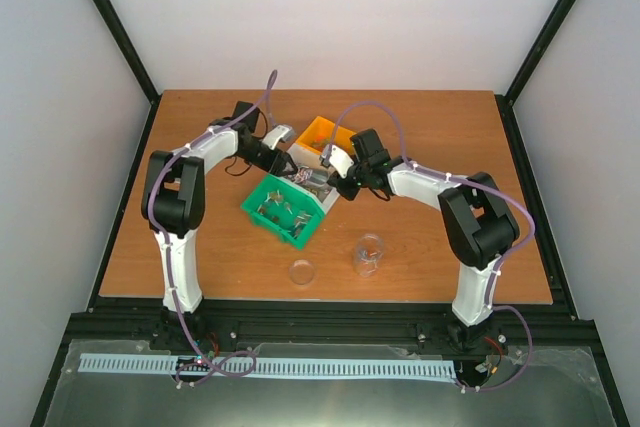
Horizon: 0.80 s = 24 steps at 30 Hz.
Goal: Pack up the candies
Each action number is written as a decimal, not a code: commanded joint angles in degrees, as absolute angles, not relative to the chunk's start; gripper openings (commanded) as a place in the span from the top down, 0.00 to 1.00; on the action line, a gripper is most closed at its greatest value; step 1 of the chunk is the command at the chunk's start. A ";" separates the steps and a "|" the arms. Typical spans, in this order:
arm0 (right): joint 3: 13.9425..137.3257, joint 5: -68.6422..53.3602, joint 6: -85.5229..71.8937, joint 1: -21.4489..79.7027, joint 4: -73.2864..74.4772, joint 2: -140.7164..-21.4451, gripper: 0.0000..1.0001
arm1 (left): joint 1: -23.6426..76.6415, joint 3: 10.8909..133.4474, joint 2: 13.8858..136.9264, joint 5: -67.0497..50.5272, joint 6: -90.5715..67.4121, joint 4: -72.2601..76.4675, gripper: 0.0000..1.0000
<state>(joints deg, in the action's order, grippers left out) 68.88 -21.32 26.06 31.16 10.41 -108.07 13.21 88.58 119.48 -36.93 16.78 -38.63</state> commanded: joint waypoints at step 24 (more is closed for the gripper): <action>55.96 -33.25 18.03 30.81 -20.91 -107.27 0.97 | 8.97 87.74 118.96 -48.57 11.88 -37.50 0.49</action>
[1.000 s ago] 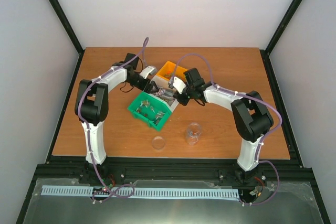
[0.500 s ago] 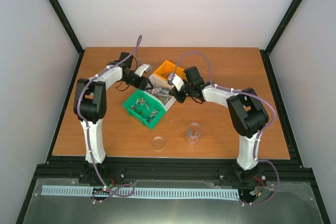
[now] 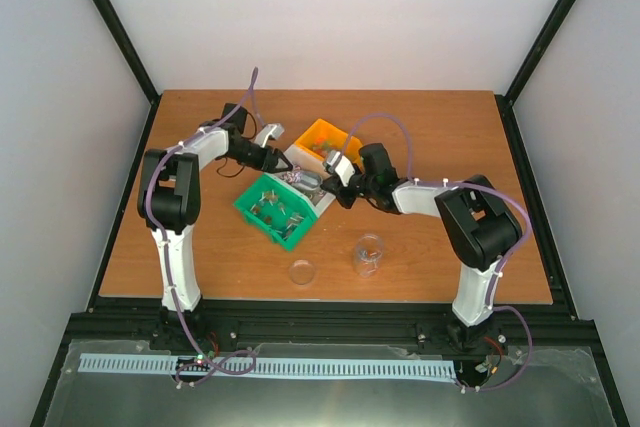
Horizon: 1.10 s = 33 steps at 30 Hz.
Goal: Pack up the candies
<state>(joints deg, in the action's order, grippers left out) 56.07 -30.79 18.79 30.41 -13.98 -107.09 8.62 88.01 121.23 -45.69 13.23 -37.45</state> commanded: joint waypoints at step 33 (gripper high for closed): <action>45.15 -36.82 25.43 24.74 -18.95 -92.66 0.97 | 5.47 87.27 113.05 -48.92 12.75 -39.74 0.29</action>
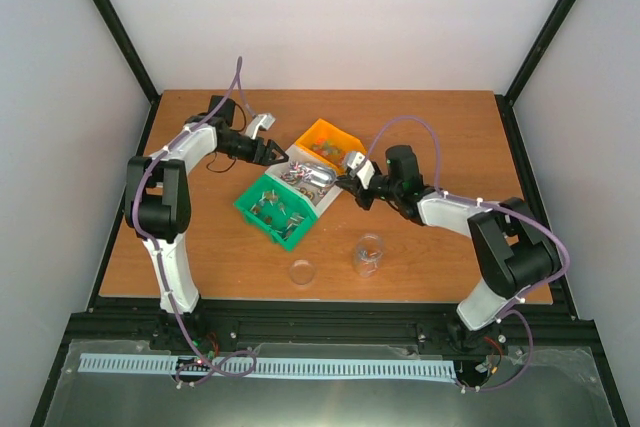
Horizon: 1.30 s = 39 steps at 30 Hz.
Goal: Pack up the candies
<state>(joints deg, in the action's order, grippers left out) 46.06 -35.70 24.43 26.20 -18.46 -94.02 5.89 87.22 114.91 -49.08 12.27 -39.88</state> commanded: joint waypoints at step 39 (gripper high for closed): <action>57.53 -68.41 47.51 -0.14 36.93 -72.43 0.97 | 5.45 83.33 107.93 -47.49 15.61 -42.59 0.26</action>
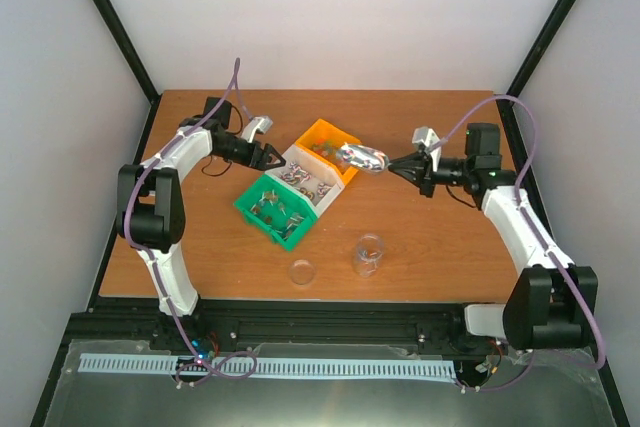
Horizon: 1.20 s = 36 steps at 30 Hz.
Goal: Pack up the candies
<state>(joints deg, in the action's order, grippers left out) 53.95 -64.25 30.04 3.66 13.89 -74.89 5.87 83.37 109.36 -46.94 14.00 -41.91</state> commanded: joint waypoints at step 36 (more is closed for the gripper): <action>52.23 -55.73 94.28 -19.78 86.17 -50.92 0.97 | 5.47 81.62 106.72 -47.54 15.13 -41.50 0.26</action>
